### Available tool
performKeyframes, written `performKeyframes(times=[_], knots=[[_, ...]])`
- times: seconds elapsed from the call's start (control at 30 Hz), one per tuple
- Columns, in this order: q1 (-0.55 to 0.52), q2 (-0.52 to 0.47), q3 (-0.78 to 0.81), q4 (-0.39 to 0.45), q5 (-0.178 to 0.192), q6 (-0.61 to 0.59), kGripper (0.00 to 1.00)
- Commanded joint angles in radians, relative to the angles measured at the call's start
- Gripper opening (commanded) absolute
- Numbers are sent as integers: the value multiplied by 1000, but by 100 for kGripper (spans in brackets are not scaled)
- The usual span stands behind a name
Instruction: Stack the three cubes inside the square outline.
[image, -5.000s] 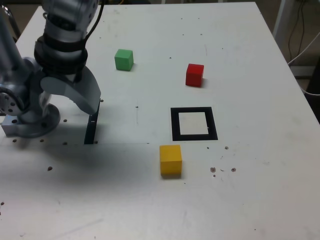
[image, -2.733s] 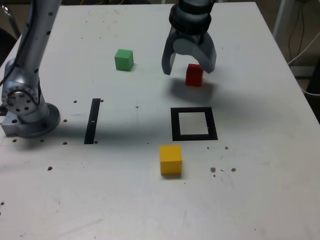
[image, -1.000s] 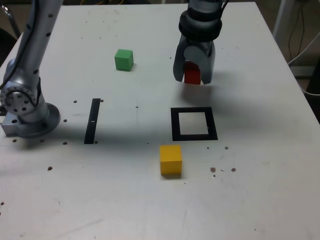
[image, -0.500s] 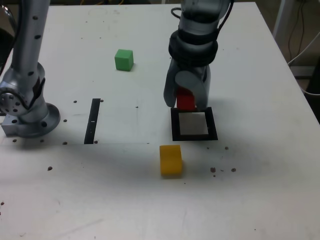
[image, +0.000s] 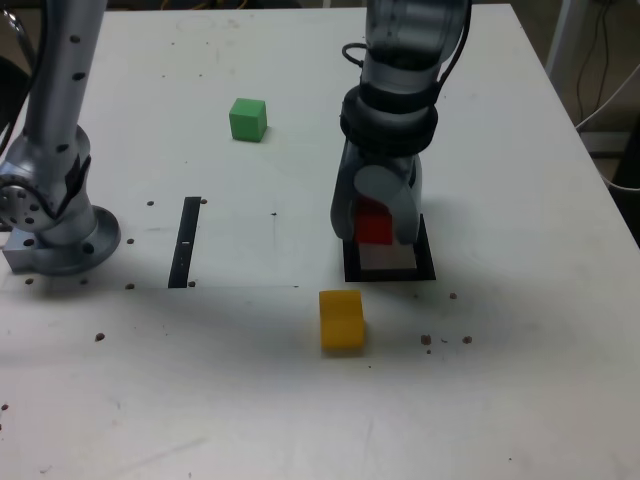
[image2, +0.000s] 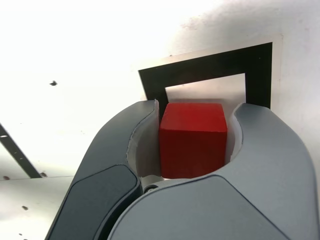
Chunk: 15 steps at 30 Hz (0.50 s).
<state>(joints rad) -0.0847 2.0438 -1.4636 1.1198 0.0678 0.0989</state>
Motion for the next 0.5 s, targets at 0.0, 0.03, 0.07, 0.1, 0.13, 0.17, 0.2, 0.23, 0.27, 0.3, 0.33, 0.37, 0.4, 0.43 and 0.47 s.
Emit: performKeyframes(times=[0.0,0.03,0.07,0.1,0.13,0.17,0.2,0.23,0.27,0.3,0.33,0.37,0.4,0.43,0.47], knots=[[0,10,4,-10,-3,-2,22],[0,11,7,-15,-4,-2,22],[0,12,10,-19,-4,-2,22],[0,12,14,-25,-4,-2,23],[0,11,18,-32,-5,-2,24],[0,11,22,-37,-6,-2,26],[0,10,25,-42,-6,-2,28],[0,10,28,-47,-7,-1,31],[0,10,30,-50,-7,0,34],[0,10,31,-52,-8,1,38],[0,10,32,-54,-8,3,44],[0,10,32,-54,-8,4,46],[0,10,32,-56,-9,6,52],[0,10,33,-57,-9,8,56],[0,10,34,-61,-9,10,61]])
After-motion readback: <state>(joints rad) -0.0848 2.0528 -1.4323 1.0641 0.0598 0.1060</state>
